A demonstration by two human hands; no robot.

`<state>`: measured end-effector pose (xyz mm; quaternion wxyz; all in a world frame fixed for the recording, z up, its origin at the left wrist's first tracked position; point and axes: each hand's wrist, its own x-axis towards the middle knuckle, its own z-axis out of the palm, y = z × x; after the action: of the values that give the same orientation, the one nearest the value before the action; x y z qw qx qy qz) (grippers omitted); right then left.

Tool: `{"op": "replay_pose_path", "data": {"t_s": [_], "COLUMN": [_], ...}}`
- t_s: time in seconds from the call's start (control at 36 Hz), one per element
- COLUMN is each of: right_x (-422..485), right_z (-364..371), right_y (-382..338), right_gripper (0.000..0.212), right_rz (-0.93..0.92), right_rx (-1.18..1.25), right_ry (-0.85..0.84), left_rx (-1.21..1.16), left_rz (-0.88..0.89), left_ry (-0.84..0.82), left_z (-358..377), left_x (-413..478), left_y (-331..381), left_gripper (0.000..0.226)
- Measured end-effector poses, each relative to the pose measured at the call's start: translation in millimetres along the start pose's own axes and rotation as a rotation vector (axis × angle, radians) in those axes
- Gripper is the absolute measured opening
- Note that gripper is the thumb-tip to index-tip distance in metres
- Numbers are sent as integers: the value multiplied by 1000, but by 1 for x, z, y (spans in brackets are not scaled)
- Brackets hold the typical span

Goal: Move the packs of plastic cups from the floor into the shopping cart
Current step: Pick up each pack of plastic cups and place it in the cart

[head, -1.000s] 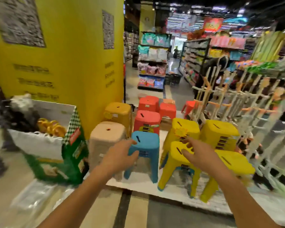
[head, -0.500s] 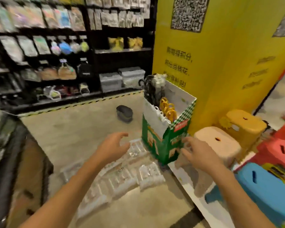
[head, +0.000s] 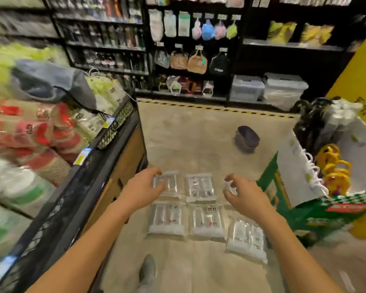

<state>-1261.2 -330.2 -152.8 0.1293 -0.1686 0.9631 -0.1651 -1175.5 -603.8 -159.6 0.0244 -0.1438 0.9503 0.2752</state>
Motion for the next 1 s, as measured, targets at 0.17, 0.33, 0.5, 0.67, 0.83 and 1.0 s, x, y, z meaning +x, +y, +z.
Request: {"op": "replay_pose_path", "data": {"t_s": [0.17, 0.33, 0.5, 0.67, 0.83, 1.0], "right_x": [102, 209, 294, 366, 431, 474], "right_z": [33, 82, 176, 322, 487, 666], "right_y": [-34, -57, -43, 9, 71, 142], "right_gripper": [43, 45, 50, 58, 66, 73], "right_rz": [-39, -5, 107, 215, 201, 205], "right_rx": [-3, 43, 163, 246, 226, 257], "right_ry": [-59, -104, -167, -336, -463, -521], "left_rx": [-43, -86, -122, -141, -161, -173], "left_rz": [-64, -152, -174, -306, -372, -476], "left_ry": [-20, -78, -179, -235, -293, -394], "left_z": [-5, 16, 84, 200, 349, 521], "left_x": [76, 171, 254, 313, 345, 369], "left_y": [-53, -117, -185, -260, -358, -467], "left_gripper": [47, 46, 51, 45, 60, 68]}}
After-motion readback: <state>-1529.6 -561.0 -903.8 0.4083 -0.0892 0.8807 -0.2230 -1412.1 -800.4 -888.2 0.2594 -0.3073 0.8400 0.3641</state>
